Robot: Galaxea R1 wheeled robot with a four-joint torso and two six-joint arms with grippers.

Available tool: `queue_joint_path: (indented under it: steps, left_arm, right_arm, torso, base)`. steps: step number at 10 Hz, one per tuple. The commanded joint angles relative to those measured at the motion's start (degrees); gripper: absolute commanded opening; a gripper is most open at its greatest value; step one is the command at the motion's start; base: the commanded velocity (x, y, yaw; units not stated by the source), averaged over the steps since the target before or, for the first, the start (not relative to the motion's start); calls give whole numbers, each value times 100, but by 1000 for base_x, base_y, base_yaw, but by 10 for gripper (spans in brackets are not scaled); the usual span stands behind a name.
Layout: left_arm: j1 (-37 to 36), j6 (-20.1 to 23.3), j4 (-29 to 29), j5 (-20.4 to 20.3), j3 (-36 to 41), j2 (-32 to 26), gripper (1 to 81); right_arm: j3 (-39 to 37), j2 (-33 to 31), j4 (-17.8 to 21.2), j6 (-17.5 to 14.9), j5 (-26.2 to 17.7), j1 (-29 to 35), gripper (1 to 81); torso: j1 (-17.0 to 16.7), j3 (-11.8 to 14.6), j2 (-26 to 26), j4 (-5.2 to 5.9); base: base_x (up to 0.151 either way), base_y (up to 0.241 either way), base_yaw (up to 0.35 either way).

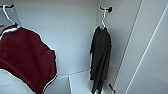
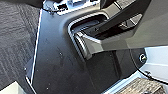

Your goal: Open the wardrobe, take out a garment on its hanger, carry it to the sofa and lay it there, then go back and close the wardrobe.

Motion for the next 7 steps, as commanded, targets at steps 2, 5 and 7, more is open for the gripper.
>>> queue_joint_path:
  steps: [2,5,7]
  left_arm:
    - [-1539,-44,24,737,1685,-882,811]
    - [-2146,-202,-45,781,2525,-1118,811]
    - [-2559,-211,-187,1124,3098,-1286,811]
  right_arm:
    - [29,17,61,-2,-399,252,811]
    - [29,17,69,-2,-399,269,811]
    - [29,17,69,-2,-407,279,811]
  torso:
    - [1,0,0,0]
    - [1,-2,0,0]
    - [3,-2,2,0]
  base:
    - [0,0,0]
    - [0,0,0]
    - [0,0,0]
